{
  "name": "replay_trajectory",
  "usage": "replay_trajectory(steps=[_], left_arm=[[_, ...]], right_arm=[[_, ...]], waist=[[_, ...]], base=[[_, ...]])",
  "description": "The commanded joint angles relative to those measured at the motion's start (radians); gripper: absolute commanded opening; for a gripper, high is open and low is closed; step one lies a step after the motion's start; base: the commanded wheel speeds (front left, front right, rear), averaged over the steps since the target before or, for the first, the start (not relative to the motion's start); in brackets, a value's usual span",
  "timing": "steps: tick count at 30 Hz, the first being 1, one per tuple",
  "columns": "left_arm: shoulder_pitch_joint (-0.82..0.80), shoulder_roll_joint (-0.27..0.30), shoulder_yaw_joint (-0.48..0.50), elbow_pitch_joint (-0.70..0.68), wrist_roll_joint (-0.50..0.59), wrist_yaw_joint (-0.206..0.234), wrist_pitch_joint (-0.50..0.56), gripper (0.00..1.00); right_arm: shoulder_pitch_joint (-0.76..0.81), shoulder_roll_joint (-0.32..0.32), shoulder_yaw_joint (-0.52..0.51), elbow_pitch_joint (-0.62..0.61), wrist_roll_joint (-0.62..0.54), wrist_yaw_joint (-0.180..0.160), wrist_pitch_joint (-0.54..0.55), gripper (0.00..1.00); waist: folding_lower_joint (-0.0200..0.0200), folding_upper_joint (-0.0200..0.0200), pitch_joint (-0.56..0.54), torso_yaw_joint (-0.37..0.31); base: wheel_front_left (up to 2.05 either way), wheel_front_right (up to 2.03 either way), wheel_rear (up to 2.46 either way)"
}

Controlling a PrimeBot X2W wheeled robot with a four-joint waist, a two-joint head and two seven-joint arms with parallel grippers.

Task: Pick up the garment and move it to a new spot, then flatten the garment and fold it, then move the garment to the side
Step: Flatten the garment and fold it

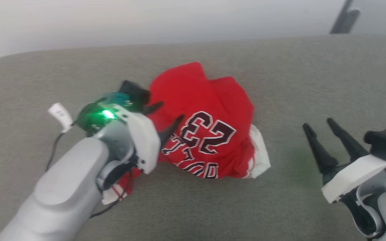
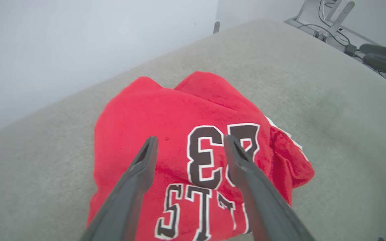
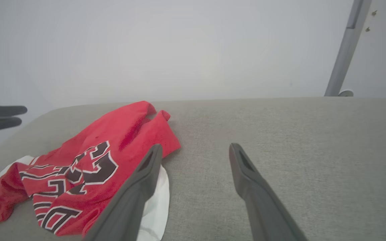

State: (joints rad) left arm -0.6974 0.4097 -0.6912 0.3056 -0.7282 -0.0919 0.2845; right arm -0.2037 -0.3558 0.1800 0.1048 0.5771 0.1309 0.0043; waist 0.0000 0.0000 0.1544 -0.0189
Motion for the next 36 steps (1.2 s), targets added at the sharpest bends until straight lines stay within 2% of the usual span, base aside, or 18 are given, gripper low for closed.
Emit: replay_trajectory(steps=[1,7,14,23,31,32,33,34,36], left_arm=[[0.012,0.006,0.007,-0.002,0.007,0.005,-0.012,1.0],[0.077,0.057,0.068,-0.005,0.042,0.077,-0.162,1.0],[0.17,0.097,0.143,-0.018,0.041,0.153,-0.304,1.0],[0.29,0.115,0.21,-0.021,0.014,0.206,-0.442,1.0],[0.359,0.122,0.262,-0.036,0.014,0.244,-0.518,1.0],[0.374,0.123,0.28,-0.044,0.02,0.249,-0.531,1.0],[0.382,0.122,0.29,-0.049,0.023,0.252,-0.537,1.0],[0.39,0.122,0.3,-0.052,0.027,0.253,-0.541,1.0],[0.406,0.115,0.318,-0.057,0.027,0.25,-0.546,1.0]], right_arm=[[0.011,-0.002,0.005,-0.001,0.005,0.0,0.007,1.0],[0.011,-0.037,0.05,0.008,0.044,0.0,0.125,1.0],[-0.016,-0.072,0.049,0.074,0.061,0.0,0.285,1.0],[-0.052,-0.087,0.027,0.143,0.077,0.0,0.481,1.0],[-0.074,-0.083,0.06,0.208,0.046,0.0,0.634,1.0],[-0.086,-0.078,0.077,0.221,0.041,0.0,0.658,0.75],[-0.094,-0.082,0.088,0.225,0.035,0.0,0.664,0.18],[-0.099,-0.082,0.097,0.231,0.043,0.0,0.671,0.0],[-0.112,-0.083,0.103,0.249,0.05,0.0,0.672,0.0]], waist=[[0.0,0.0,-0.024,0.037],[0.0,0.0,-0.034,0.109],[0.0,0.0,-0.026,0.177],[0.0,0.0,-0.005,0.229],[0.0,0.0,0.006,0.247],[0.0,0.0,0.009,0.249],[0.0,0.0,0.01,0.25],[0.0,0.0,0.011,0.25],[0.0,0.0,0.012,0.249]], base=[[0.0,0.0,0.0],[0.0,0.0,0.0],[0.0,0.0,0.0],[0.0,0.0,0.0],[0.0,0.0,0.0],[0.0,0.0,0.0],[0.0,0.0,0.0],[0.0,0.0,0.0],[0.0,0.0,0.0]])
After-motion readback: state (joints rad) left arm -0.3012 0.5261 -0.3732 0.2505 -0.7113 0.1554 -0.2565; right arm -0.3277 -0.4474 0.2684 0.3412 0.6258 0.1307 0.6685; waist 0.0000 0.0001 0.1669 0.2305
